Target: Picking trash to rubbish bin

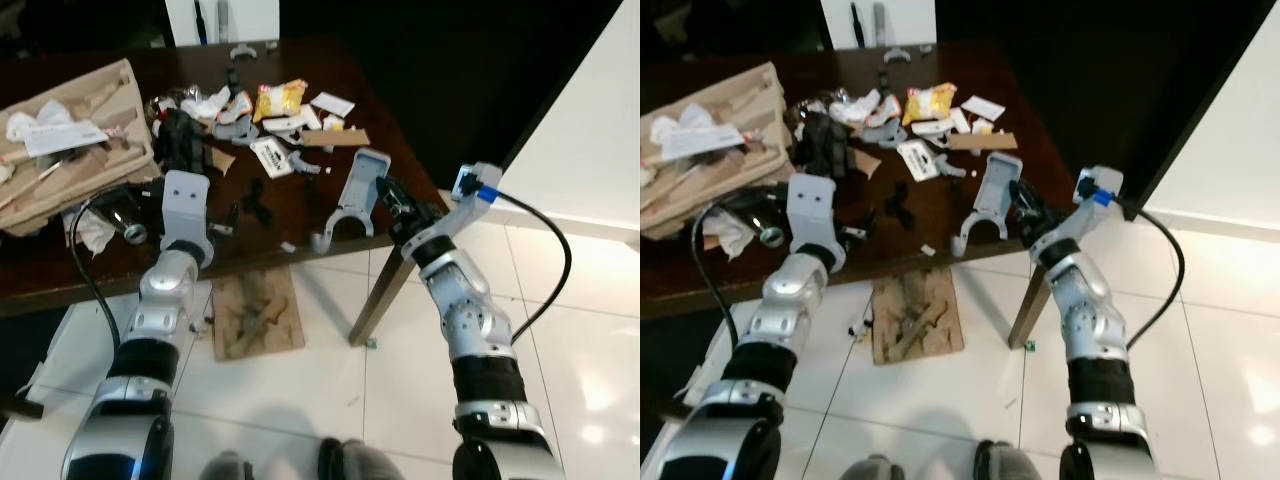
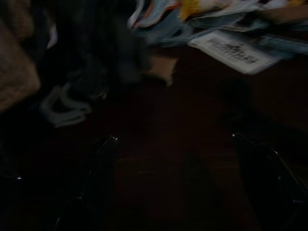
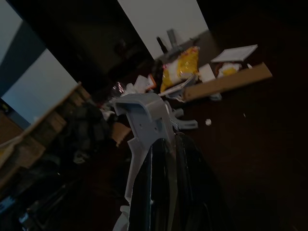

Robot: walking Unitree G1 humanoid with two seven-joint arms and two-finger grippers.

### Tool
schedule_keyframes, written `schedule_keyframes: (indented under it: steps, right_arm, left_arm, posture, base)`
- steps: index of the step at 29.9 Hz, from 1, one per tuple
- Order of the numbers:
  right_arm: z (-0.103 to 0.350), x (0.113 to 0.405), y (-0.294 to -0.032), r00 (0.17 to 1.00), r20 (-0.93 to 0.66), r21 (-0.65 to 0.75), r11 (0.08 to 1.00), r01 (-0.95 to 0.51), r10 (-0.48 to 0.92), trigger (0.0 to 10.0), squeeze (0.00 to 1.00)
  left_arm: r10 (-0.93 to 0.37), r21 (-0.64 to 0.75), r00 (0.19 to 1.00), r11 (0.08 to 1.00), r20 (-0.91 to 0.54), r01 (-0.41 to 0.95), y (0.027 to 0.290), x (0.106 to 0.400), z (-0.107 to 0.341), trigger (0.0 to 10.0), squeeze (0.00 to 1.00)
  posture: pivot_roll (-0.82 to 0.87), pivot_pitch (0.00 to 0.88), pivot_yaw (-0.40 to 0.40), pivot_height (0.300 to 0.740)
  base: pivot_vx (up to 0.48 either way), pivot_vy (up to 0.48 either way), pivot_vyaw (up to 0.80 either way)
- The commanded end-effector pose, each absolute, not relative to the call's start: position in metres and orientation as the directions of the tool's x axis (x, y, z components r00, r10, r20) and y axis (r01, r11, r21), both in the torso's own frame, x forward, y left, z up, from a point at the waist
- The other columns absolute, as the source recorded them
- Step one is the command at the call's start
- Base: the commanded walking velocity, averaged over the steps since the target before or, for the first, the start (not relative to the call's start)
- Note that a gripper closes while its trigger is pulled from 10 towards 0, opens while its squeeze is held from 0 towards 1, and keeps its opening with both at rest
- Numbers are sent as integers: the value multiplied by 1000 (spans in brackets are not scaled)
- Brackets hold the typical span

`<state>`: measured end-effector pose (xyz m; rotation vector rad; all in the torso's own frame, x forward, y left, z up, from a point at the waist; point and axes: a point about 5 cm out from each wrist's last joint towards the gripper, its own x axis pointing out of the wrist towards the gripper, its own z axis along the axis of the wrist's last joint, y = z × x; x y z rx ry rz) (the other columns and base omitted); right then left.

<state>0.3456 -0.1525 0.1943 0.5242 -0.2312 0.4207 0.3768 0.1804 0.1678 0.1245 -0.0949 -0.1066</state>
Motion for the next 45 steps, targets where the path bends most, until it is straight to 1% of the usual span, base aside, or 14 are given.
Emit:
schedule_keyframes:
  steps: [1, 7, 12, 14, 18, 25, 29, 35, 40, 41, 42, 43, 44, 45]
  right_arm:
    - [193, 341, -157, 896, 310, 433, 792, -431, 318, 10000, 0]
    - [195, 332, -163, 900, 320, 436, 798, -416, 294, 10000, 0]
    - [204, 327, -169, 894, 359, 452, 788, -418, 269, 10000, 0]
    - [210, 323, -173, 891, 376, 456, 786, -418, 255, 10000, 0]
    - [213, 320, -177, 892, 379, 454, 791, -411, 246, 10000, 0]
    - [210, 315, -181, 909, 348, 443, 814, -375, 229, 10000, 0]
    - [210, 312, -180, 912, 340, 448, 813, -371, 229, 10000, 0]
    - [209, 299, -183, 923, 323, 459, 818, -346, 209, 10000, 0]
    - [209, 293, -188, 930, 315, 458, 829, -322, 187, 10000, 0]
    - [210, 292, -188, 931, 315, 457, 830, -319, 184, 10000, 0]
    - [210, 292, -188, 931, 315, 457, 830, -319, 184, 10000, 0]
    - [210, 292, -189, 931, 316, 456, 831, -317, 182, 10000, 0]
    - [211, 291, -190, 933, 314, 456, 834, -312, 178, 10000, 0]
    - [211, 291, -190, 934, 313, 456, 835, -308, 174, 10000, 0]
  left_arm:
    - [-94, 126, 994, 988, 61, 85, 187, 377, 165, 10000, 0]
    - [-137, 139, 984, 983, 112, 121, 184, 388, 188, 10000, 0]
    - [-267, 89, 948, 963, 175, 255, 167, 391, 207, 10000, 0]
    - [-340, 64, 919, 940, 198, 334, 156, 393, 213, 10000, 0]
    - [-389, 63, 897, 921, 209, 385, 146, 394, 216, 10000, 0]
    - [-386, 5, 913, 921, 130, 389, 136, 399, 203, 10000, 0]
    - [-411, -22, 903, 909, 129, 417, 132, 400, 202, 10000, 0]
    - [-477, -33, 873, 875, 101, 482, 114, 403, 204, 10000, 0]
    - [-452, -30, 892, 891, 18, 452, 114, 406, 195, 10000, 0]
    - [-446, -37, 895, 894, -6, 446, 115, 406, 192, 9412, 0]
    - [-446, -37, 895, 894, -6, 446, 115, 406, 192, 9412, 0]
    - [-444, -48, 895, 896, -38, 442, 116, 406, 189, 3020, 0]
    - [-446, -64, 893, 895, -63, 442, 116, 406, 187, 0, 0]
    - [-443, -79, 892, 896, -88, 437, 118, 407, 185, 0, 0]
  posture:
    - [48, 313, -18, 740]
    - [32, 346, -15, 740]
    - [20, 359, -8, 740]
    - [5, 365, -3, 740]
    - [-8, 367, 0, 740]
    - [-23, 380, -1, 740]
    - [-36, 397, 1, 740]
    - [-81, 426, 14, 740]
    - [-106, 429, 19, 740]
    - [-111, 427, 21, 740]
    - [-111, 427, 21, 740]
    - [-111, 427, 21, 740]
    - [-115, 424, 23, 740]
    - [-115, 424, 23, 740]
  base:
    - [0, 0, 0]
    - [0, 0, 0]
    - [0, 0, 0]
    - [0, 0, 0]
    - [0, 0, 0]
    - [0, 0, 0]
    - [0, 0, 0]
    - [0, 0, 0]
    - [0, 0, 0]
    - [0, 0, 0]
    - [0, 0, 0]
    - [0, 0, 0]
    - [0, 0, 0]
    - [0, 0, 0]
